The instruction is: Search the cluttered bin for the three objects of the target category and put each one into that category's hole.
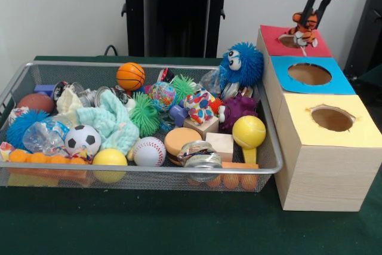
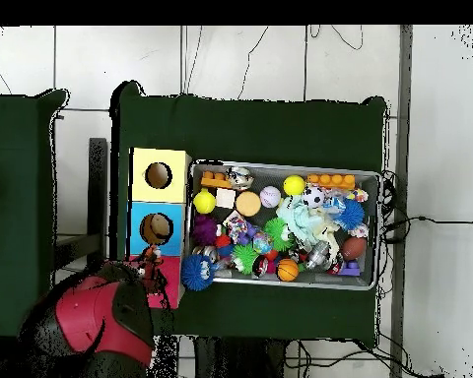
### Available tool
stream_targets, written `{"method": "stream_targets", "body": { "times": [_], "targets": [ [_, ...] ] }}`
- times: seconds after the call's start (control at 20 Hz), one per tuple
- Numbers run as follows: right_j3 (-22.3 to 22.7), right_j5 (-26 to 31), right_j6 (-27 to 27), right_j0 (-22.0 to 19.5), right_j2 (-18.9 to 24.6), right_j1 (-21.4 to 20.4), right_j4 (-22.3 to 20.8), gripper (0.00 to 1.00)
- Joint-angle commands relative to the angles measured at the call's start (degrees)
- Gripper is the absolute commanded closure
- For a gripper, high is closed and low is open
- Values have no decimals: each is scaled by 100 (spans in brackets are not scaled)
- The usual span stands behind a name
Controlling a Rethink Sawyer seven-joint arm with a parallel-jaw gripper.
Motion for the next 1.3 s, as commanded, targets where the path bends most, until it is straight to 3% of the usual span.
{"method": "stream_targets", "body": {
  "times": [0.05,0.35,0.7,1.3],
  "targets": [
    [42,440,1529,-29,-40,279,387,100],
    [603,164,1433,-62,-104,296,442,100],
    [723,405,1488,168,-364,408,415,100],
    [1097,23,1586,268,-225,518,771,100]
  ]
}}
